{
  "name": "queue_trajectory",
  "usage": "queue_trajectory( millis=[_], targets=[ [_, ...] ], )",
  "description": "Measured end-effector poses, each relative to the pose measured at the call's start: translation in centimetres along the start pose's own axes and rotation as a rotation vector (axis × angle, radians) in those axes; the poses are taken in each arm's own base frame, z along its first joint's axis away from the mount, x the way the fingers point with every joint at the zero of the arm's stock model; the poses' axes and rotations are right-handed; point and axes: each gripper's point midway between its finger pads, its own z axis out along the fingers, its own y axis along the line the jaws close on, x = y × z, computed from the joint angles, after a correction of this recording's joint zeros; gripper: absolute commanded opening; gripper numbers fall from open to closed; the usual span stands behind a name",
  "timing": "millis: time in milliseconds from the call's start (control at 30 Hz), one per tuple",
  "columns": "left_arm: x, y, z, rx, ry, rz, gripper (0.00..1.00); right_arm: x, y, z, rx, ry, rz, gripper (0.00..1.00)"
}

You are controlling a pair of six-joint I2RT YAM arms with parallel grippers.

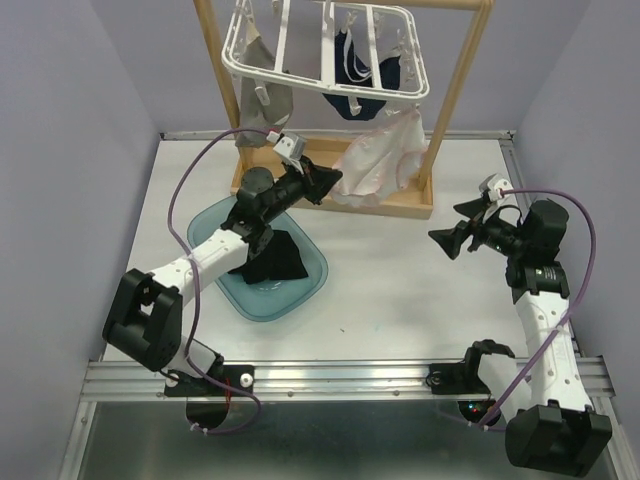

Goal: Remove the underwear clipped to the hanger

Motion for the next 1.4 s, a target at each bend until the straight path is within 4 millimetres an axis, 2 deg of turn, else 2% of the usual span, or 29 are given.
queue_trajectory(
  millis=[233, 400, 467, 533, 567, 700, 800, 1000, 1200, 1400],
  targets=[
    [-0.8, -0.1, -2.0, -0.029, -0.021, 0.015, 0.0, -0.1, 1.6, 0.1, -0.101, -0.015, 0.015, 1.0],
    [-0.9, 0.1, -3.2, -0.05, -0.031, 0.015, 0.0, -0.3, 2.8, 0.6, -0.223, -0.007, 0.101, 1.0],
    [-0.9, 0.1, -3.6, -0.059, -0.035, 0.016, 0.0, -1.8, 2.8, 0.8, -0.265, -0.012, 0.134, 1.0],
    [-0.9, 0.1, -4.0, -0.061, -0.037, 0.017, 0.0, -3.9, 2.6, 1.0, -0.297, -0.029, 0.141, 1.0],
    [-0.9, 0.0, -4.1, -0.061, -0.038, 0.017, 0.0, -5.9, 2.3, 1.0, -0.314, -0.047, 0.13, 1.0],
    [-1.3, -0.2, -4.5, -0.06, -0.048, 0.02, 0.0, -9.7, 2.0, 0.9, -0.331, -0.082, 0.104, 1.0],
    [-1.5, -0.4, -4.8, -0.06, -0.055, 0.022, 0.0, -11.4, 1.9, 0.7, -0.327, -0.098, 0.084, 1.0],
    [-1.5, -0.4, -4.9, -0.06, -0.056, 0.023, 0.0, -12.6, 0.9, 1.2, -0.306, -0.101, 0.09, 1.0],
    [-1.6, -0.3, -5.0, -0.062, -0.058, 0.02, 0.0, -12.9, -0.5, 2.9, -0.291, -0.086, 0.114, 1.0],
    [-1.7, -0.5, -5.0, -0.056, -0.058, 0.012, 0.0, -15.3, -0.6, 4.7, -0.301, -0.097, 0.093, 1.0]
  ],
)
